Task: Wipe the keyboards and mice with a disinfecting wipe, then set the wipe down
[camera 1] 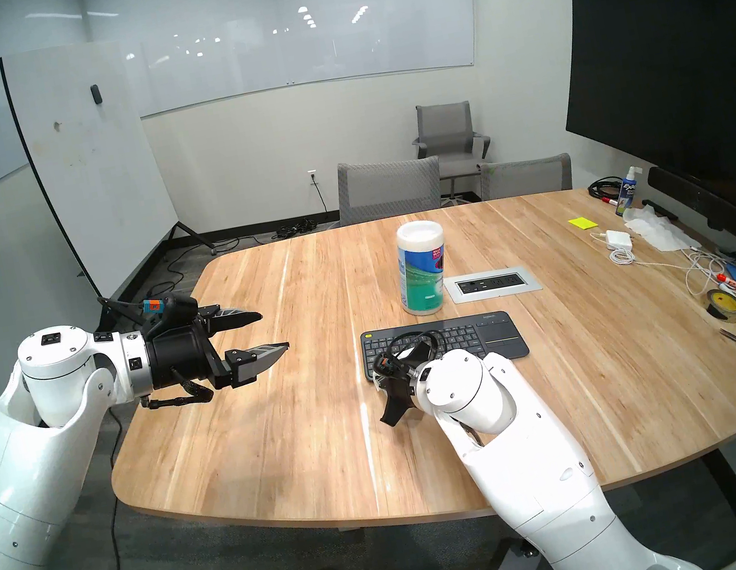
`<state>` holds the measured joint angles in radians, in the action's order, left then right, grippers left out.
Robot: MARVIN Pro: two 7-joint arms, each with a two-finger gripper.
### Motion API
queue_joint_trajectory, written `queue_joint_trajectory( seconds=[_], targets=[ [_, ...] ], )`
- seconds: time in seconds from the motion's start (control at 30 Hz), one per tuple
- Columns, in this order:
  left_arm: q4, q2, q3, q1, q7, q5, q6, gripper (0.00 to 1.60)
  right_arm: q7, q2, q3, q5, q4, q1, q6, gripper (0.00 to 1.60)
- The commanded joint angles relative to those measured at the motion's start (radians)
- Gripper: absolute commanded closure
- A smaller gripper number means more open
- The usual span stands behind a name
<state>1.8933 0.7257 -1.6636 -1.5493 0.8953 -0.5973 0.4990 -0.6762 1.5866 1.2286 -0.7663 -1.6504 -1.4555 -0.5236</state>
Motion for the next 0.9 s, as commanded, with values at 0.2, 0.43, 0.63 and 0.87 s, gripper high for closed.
queue_joint_trajectory(
  seconds=[0.2,0.43,0.63,0.87],
  targets=[
    [0.007,0.002,-0.010,0.006,0.000,-0.007,-0.002,0.00,0.100,0.048,-0.034,0.032,0.078,0.097,-0.039,1.60],
    [0.006,0.002,-0.010,0.007,0.000,-0.007,-0.002,0.00,0.151,0.057,-0.048,0.047,0.113,0.124,-0.058,1.60],
    [0.006,0.001,-0.010,0.007,0.000,-0.007,-0.002,0.00,0.176,0.067,-0.051,0.058,0.124,0.141,-0.072,1.60],
    [0.007,0.001,-0.010,0.006,0.000,-0.007,-0.002,0.00,0.219,0.076,-0.067,0.068,0.140,0.163,-0.092,1.60]
  ],
)
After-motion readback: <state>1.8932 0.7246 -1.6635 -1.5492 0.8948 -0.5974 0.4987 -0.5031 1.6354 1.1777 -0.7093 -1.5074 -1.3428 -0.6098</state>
